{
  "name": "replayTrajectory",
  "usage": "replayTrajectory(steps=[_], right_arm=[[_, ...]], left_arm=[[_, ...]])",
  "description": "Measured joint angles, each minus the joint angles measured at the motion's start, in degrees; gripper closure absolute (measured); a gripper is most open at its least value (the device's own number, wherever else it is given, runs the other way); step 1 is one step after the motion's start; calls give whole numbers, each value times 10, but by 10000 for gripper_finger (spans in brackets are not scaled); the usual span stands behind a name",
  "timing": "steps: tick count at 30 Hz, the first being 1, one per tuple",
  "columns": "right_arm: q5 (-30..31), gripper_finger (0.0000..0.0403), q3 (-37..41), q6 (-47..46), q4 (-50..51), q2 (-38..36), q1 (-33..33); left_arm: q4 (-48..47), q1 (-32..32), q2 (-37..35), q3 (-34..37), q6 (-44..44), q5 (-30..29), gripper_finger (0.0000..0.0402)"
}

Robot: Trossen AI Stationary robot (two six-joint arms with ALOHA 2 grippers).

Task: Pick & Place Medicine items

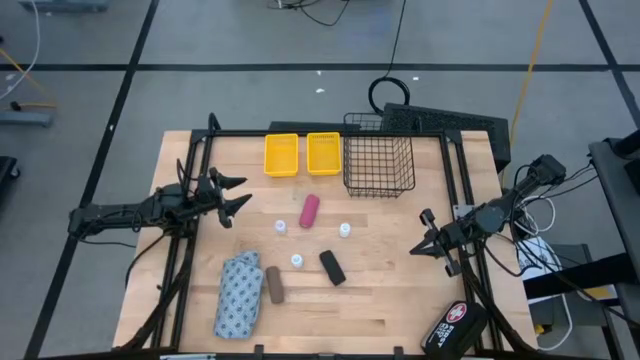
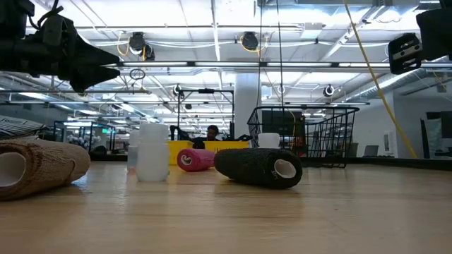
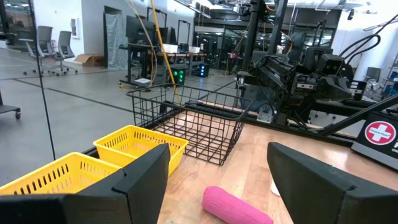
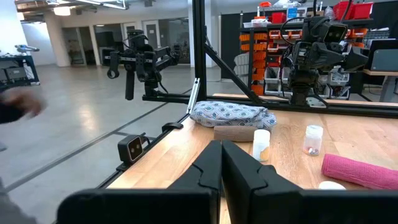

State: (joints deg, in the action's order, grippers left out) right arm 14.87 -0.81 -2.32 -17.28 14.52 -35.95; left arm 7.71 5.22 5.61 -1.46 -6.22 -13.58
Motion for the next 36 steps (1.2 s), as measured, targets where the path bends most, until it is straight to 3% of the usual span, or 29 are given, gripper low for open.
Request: replayTrajectory(steps=[36], right_arm=[[0,403,0,0,0,0,0]], left_arm=[[24,0,0,0,-7,0,128]])
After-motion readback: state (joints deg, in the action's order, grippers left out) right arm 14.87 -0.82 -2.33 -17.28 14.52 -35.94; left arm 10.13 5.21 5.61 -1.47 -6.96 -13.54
